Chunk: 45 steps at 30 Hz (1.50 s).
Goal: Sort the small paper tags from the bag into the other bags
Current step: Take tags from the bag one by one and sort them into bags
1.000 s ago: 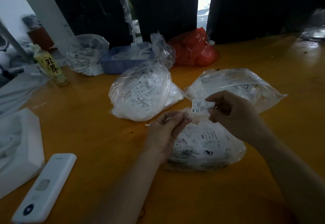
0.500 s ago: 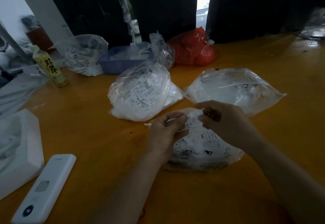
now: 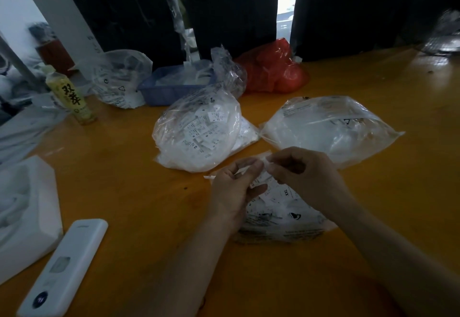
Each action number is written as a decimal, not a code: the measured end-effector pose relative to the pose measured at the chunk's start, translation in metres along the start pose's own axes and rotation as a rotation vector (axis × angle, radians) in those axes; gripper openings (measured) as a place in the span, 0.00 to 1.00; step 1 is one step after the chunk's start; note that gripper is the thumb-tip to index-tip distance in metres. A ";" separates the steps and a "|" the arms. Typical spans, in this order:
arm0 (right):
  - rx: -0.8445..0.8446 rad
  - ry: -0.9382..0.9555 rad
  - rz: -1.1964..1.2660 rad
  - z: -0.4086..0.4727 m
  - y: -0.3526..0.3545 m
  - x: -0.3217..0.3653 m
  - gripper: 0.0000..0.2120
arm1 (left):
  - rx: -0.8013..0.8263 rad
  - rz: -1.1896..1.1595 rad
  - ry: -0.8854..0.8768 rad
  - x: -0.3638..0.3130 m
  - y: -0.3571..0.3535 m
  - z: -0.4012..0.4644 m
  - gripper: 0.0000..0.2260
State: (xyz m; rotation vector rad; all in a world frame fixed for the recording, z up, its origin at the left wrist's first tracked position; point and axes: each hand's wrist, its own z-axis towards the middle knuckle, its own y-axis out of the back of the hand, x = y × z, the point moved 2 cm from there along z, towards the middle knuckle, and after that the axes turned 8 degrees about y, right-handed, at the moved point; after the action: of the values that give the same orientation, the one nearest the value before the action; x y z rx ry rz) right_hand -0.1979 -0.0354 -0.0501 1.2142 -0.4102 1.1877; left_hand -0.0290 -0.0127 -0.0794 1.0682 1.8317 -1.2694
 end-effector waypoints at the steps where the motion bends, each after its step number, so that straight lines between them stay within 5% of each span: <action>1: -0.013 0.006 -0.002 0.000 0.001 -0.002 0.06 | 0.007 0.010 -0.012 0.001 0.000 0.001 0.14; 4: -0.087 0.009 0.007 0.002 0.007 -0.004 0.08 | 0.017 0.088 -0.070 -0.001 0.000 0.002 0.04; 9: -0.190 -0.002 0.037 0.010 0.023 -0.012 0.05 | -0.075 0.461 -0.329 -0.025 0.004 -0.005 0.10; 14: -0.368 -0.022 -0.370 0.025 0.051 -0.043 0.09 | -0.540 0.725 -0.689 -0.089 0.033 0.011 0.13; 18: -0.246 -0.167 -0.589 0.032 0.062 -0.072 0.13 | -0.708 0.947 -0.665 -0.116 0.052 0.046 0.10; 24: -0.080 -0.263 -0.790 0.033 0.055 -0.088 0.18 | -0.523 1.278 -0.558 -0.110 0.040 0.079 0.09; 28: -0.006 -0.283 -0.858 0.034 0.055 -0.094 0.15 | -0.537 1.602 -0.428 -0.106 0.035 0.085 0.13; 34: -0.103 -0.267 -0.856 0.033 0.053 -0.095 0.08 | -0.628 1.531 -0.447 -0.107 0.042 0.069 0.16; 39: -0.138 -0.240 -0.791 0.037 0.054 -0.089 0.15 | -0.694 1.288 -0.722 -0.098 0.031 0.041 0.16; 42: 0.053 -0.240 -0.852 0.036 0.050 -0.088 0.20 | -0.596 1.169 -0.930 -0.079 0.016 0.023 0.13; 45: 0.001 -0.229 -0.845 0.037 0.050 -0.088 0.13 | -0.379 1.107 -1.007 -0.057 0.004 0.011 0.11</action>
State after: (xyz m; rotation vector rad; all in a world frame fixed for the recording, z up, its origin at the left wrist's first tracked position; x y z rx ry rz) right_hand -0.2634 -0.1151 -0.0816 1.3297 -0.0342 0.3253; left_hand 0.0004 -0.0367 -0.0358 0.7658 0.4837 -0.5218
